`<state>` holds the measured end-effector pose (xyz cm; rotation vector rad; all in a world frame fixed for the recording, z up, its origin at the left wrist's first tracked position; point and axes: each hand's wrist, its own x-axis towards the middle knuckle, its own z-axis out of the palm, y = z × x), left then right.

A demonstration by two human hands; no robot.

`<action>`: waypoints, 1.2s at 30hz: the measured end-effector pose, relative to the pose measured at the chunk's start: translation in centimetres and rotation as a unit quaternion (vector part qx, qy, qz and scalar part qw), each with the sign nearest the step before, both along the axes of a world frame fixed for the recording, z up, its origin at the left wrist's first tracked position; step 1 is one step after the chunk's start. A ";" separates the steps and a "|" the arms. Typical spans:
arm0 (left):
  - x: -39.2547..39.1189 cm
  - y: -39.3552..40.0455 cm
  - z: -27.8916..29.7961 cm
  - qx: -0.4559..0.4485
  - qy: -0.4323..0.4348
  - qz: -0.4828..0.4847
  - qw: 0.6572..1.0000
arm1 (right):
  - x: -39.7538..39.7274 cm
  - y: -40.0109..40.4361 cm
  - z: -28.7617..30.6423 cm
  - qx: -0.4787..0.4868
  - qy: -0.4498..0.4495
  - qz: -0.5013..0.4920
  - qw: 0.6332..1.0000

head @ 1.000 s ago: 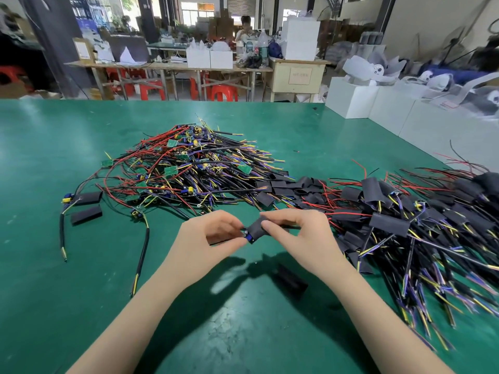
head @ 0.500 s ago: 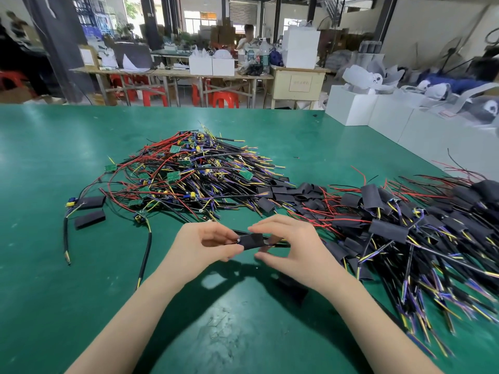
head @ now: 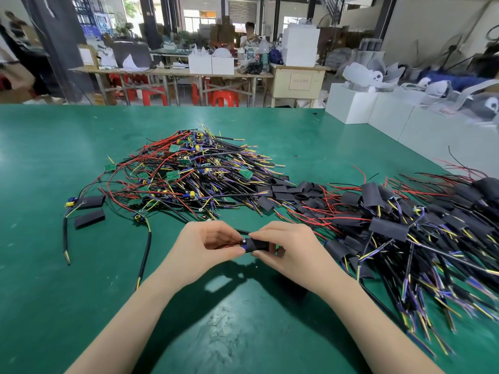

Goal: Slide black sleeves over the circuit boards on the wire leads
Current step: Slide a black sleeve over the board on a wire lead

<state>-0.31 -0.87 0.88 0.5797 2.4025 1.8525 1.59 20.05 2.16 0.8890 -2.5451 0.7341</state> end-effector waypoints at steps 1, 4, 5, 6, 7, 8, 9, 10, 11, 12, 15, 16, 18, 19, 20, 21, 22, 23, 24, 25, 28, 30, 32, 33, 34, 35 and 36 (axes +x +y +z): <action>0.0 0.0 0.0 0.007 0.003 -0.004 1.000 | 0.0 0.0 0.0 -0.014 -0.010 0.002 1.000; 0.1 0.1 -0.2 0.027 0.000 -0.015 1.000 | 0.1 -0.1 -0.3 -0.024 -0.020 0.007 0.999; 0.2 0.1 -0.3 0.031 -0.004 -0.015 0.999 | 0.1 -0.2 -0.3 -0.028 -0.023 0.007 0.999; 0.2 0.1 -0.4 0.036 -0.007 -0.013 0.999 | 0.1 -0.2 -0.2 -0.035 -0.028 0.008 0.999; 0.2 0.1 -0.4 0.041 -0.010 -0.011 0.999 | 0.1 -0.2 -0.2 -0.045 -0.033 0.010 0.998; 0.2 0.1 -0.3 0.045 -0.012 -0.008 0.999 | 0.1 -0.2 -0.2 -0.057 -0.038 0.009 0.998; 0.2 0.1 -0.2 0.048 -0.011 -0.005 0.999 | 0.1 -0.3 -0.2 -0.070 -0.046 0.003 0.996; 0.1 0.1 -0.1 0.049 -0.008 0.000 0.999 | 0.1 -0.3 -0.2 -0.089 -0.057 -0.008 0.994; 0.1 0.1 0.0 0.050 -0.004 0.008 0.999 | 0.1 -0.3 -0.3 -0.114 -0.070 -0.023 0.991; 0.0 0.0 0.1 0.052 -0.002 0.019 0.998 | 0.0 -0.3 -0.4 -0.145 -0.084 -0.041 0.985; -0.1 0.0 0.2 0.067 -0.004 0.048 0.997 | -0.1 -0.4 -0.6 -0.249 -0.124 -0.094 0.956; 0.0 0.1 0.2 0.070 -0.004 0.054 0.996 | -0.1 -0.4 -0.6 -0.286 -0.139 -0.105 0.942; 0.1 0.2 0.2 0.079 -0.008 0.065 0.995 | -0.1 -0.5 -0.6 -0.340 -0.164 -0.114 0.919; 0.1 0.3 0.1 0.086 -0.012 0.070 0.994 | -0.2 -0.5 -0.5 -0.355 -0.174 -0.113 0.912; 0.1 0.3 0.1 0.093 -0.020 0.076 0.993 | -0.1 -0.5 -0.5 -0.363 -0.184 -0.110 0.907; 0.1 0.4 0.0 0.101 -0.031 0.082 0.991 | -0.2 -0.6 -0.4 -0.368 -0.191 -0.107 0.904; 0.1 0.4 0.0 0.108 -0.041 0.087 0.989 | -0.2 -0.5 -0.4 -0.370 -0.195 -0.104 0.902; 0.1 0.4 -0.1 0.113 -0.049 0.091 0.988 | -0.2 -0.5 -0.4 -0.372 -0.197 -0.102 0.901; 0.1 0.4 -0.1 0.116 -0.051 0.094 0.987 | -0.2 -0.5 -0.3 -0.373 -0.199 -0.101 0.901; 0.1 0.4 -0.1 0.115 -0.050 0.096 0.987 | -0.2 -0.5 -0.3 -0.371 -0.199 -0.099 0.901; 0.1 0.5 -0.1 0.102 -0.034 0.093 0.990 | -0.1 -0.7 -0.3 -0.357 -0.192 -0.098 0.909; 0.2 0.6 -0.1 0.097 -0.020 0.089 0.991 | -0.1 -0.9 -0.3 -0.365 -0.197 -0.094 0.905; 0.2 0.6 0.0 0.097 -0.003 0.087 0.992 | -0.2 -1.1 -0.2 -0.401 -0.224 -0.084 0.884; 0.2 0.6 0.0 0.097 0.005 0.086 0.992 | -0.2 -1.1 -0.1 -0.423 -0.241 -0.077 0.870; 0.2 0.7 0.1 0.097 0.014 0.085 0.992 | -0.2 -1.1 0.0 -0.442 -0.256 -0.069 0.857; 0.3 0.7 0.1 0.095 0.022 0.086 0.992 | -0.2 -1.1 0.0 -0.455 -0.269 -0.063 0.847; 0.3 0.7 0.1 0.092 0.031 0.086 0.992 | -0.1 -1.0 0.1 -0.462 -0.277 -0.057 0.841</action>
